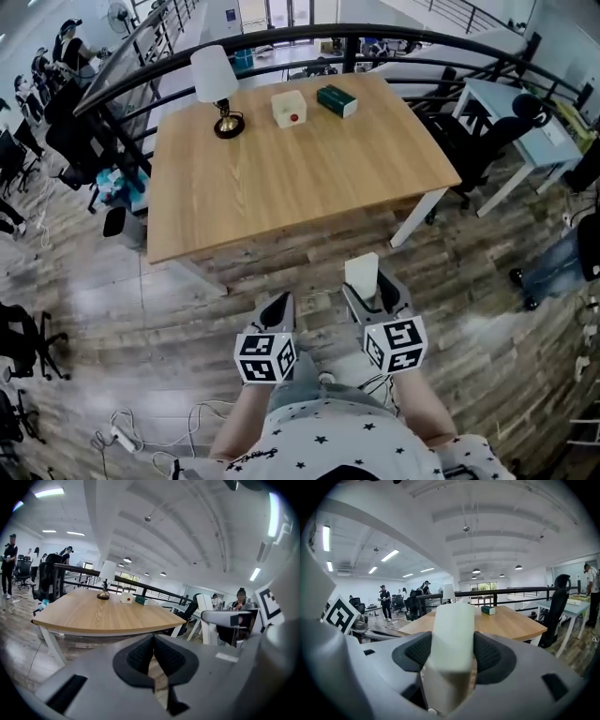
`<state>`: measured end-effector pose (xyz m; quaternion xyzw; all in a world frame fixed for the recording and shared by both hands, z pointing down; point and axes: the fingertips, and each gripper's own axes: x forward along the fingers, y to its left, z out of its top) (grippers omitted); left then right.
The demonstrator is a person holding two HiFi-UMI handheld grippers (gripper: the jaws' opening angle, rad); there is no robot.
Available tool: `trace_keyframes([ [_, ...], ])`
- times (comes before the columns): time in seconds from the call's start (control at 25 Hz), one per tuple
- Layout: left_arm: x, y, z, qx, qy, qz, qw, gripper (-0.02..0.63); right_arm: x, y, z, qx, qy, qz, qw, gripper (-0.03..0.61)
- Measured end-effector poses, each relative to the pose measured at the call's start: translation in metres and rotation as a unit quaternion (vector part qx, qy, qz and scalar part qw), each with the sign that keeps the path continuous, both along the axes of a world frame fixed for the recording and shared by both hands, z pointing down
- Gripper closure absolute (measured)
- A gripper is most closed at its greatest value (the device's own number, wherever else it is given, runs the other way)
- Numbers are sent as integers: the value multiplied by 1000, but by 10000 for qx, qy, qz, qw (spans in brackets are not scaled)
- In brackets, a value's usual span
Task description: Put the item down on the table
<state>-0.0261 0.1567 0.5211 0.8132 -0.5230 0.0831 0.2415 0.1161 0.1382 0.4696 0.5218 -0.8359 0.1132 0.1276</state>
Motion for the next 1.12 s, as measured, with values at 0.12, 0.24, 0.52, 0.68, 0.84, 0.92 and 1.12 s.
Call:
trace_keyframes([
  [0.12, 8, 23, -11, 91, -5, 78, 9999, 601, 6, 24, -10, 83, -24, 10, 10000, 302],
  [0.24, 12, 35, -18, 153, -2, 124, 9998, 601, 8, 40, -12, 120, -57, 40, 9999, 302],
  [0.52, 8, 56, -24, 213, -3, 128, 9997, 601, 4, 66, -13, 115, -199, 46, 9997, 302],
  [0.68, 7, 62, -26, 214, -22, 72, 9997, 601, 3, 71, -16, 137, -205, -19, 9997, 302],
  [0.84, 12, 65, -27, 214, -34, 4, 9998, 601, 7, 73, -17, 148, -240, -104, 9995, 302],
  [0.92, 14, 67, -27, 208, -39, -24, 9998, 601, 9, 73, -18, 139, -272, -146, 9994, 302],
  [1.12, 19, 73, -20, 113, -42, -56, 9999, 601, 12, 74, -14, 98, -289, -226, 9993, 302],
])
